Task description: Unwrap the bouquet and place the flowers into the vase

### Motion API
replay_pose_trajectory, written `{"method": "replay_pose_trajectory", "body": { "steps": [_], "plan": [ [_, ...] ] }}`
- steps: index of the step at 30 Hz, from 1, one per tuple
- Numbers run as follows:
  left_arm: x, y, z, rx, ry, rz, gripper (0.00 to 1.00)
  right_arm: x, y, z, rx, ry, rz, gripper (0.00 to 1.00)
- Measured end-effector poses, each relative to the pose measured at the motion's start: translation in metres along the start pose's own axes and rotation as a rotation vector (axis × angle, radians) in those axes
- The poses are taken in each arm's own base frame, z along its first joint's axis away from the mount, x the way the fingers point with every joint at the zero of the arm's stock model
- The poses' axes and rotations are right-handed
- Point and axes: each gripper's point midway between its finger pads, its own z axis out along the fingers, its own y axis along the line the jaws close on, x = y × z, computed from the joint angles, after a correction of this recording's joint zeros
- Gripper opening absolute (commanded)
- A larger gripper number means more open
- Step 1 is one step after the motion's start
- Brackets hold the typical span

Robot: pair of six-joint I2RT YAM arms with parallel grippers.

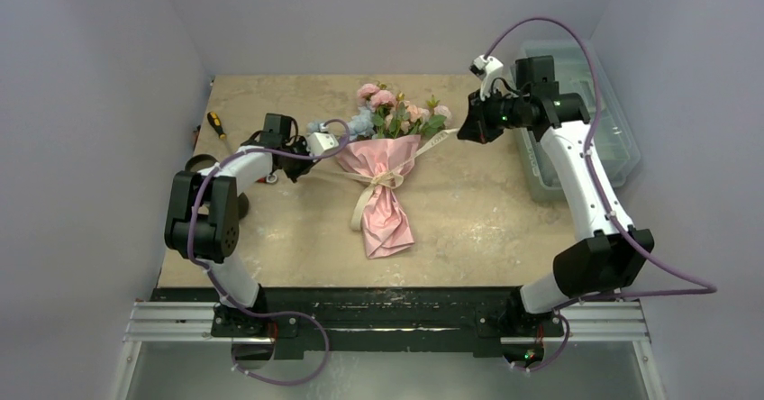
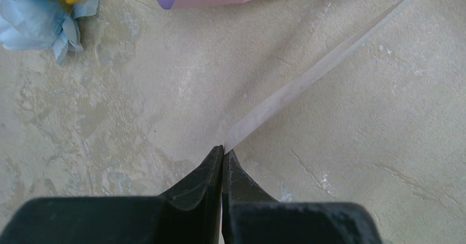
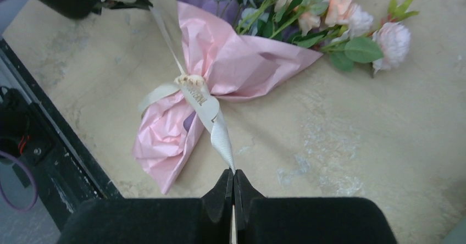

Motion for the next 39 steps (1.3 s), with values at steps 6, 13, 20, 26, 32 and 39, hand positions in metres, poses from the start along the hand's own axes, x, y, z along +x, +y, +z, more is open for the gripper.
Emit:
{"method": "replay_pose_trajectory", "body": {
  "steps": [6,13,20,26,32,39],
  "plan": [
    [0.003,0.0,0.0,0.002,0.01,0.017,0.0,-0.033,-0.016,-0.028,0.073,-0.109,0.023,0.0],
    [0.006,-0.002,0.001,0.013,0.022,0.023,0.0,-0.078,-0.037,-0.067,0.184,-0.27,0.028,0.0],
    [0.011,-0.002,0.002,0.019,0.035,0.024,0.0,-0.109,-0.048,-0.116,0.31,-0.435,0.016,0.0],
    [0.015,0.002,0.0,0.003,0.048,0.022,0.0,-0.124,-0.066,-0.147,0.435,-0.531,0.017,0.0],
    [0.018,0.005,-0.001,-0.006,0.055,0.017,0.0,-0.133,-0.087,-0.173,0.555,-0.6,0.023,0.0],
    [0.028,0.008,0.002,-0.011,0.079,0.004,0.0,-0.142,-0.102,-0.211,0.697,-0.706,0.035,0.0]
  ]
}}
